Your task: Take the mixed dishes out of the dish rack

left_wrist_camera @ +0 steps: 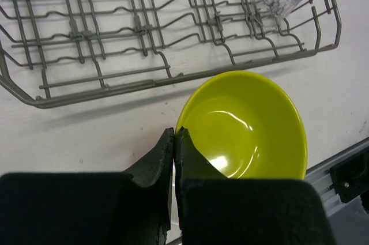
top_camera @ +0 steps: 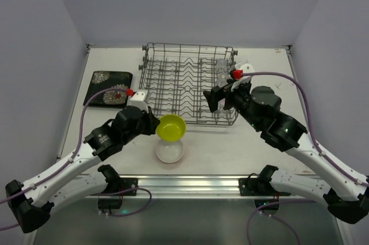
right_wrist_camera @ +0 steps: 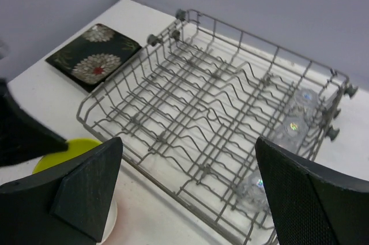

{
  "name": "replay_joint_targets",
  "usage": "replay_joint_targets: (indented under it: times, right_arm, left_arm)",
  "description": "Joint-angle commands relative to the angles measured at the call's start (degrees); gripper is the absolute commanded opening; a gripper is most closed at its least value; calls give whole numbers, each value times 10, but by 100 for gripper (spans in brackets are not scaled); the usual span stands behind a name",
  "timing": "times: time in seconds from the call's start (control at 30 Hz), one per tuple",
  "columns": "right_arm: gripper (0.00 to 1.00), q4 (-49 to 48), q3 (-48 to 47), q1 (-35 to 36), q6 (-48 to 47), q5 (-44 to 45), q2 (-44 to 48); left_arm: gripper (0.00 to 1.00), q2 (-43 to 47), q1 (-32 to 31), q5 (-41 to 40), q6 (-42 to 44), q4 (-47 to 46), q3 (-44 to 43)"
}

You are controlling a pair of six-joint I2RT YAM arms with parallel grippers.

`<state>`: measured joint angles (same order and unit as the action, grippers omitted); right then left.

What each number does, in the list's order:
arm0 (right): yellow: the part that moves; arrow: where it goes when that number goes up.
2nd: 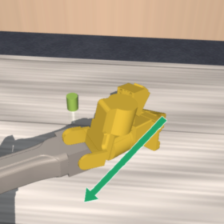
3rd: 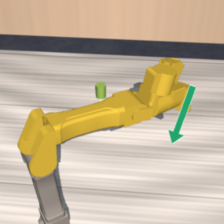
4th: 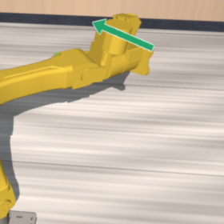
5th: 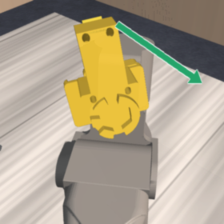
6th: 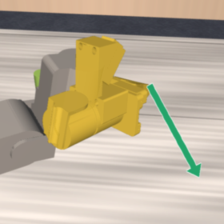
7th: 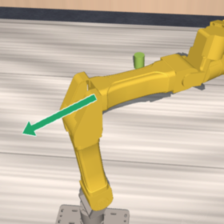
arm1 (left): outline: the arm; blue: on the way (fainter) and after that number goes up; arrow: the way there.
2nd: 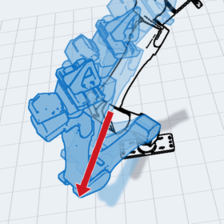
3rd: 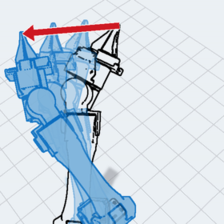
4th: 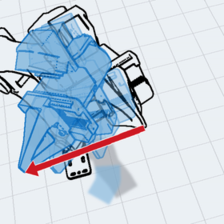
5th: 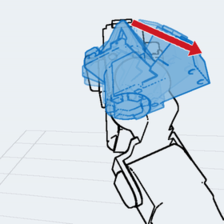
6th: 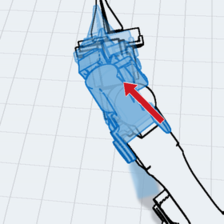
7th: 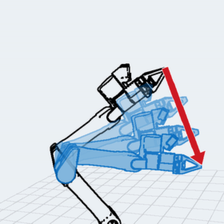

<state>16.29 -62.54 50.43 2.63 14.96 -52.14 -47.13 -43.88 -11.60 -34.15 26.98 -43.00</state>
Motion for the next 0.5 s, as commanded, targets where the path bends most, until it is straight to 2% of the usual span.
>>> replay_joint_targets:
  times: [0.0,0.2,0.47]
  right_arm:
    - [99,-1,-11,-27,94,91,-37]
    - [99,0,-12,-31,106,67,-59]
    - [99,2,-9,-33,93,72,-52]
  left_arm:
    - [0,20,-33,-40,-49,-47,25]
    - [0,6,-116,-138,-96,-58,62]
    - [0,44,-123,-172,-150,-68,136]
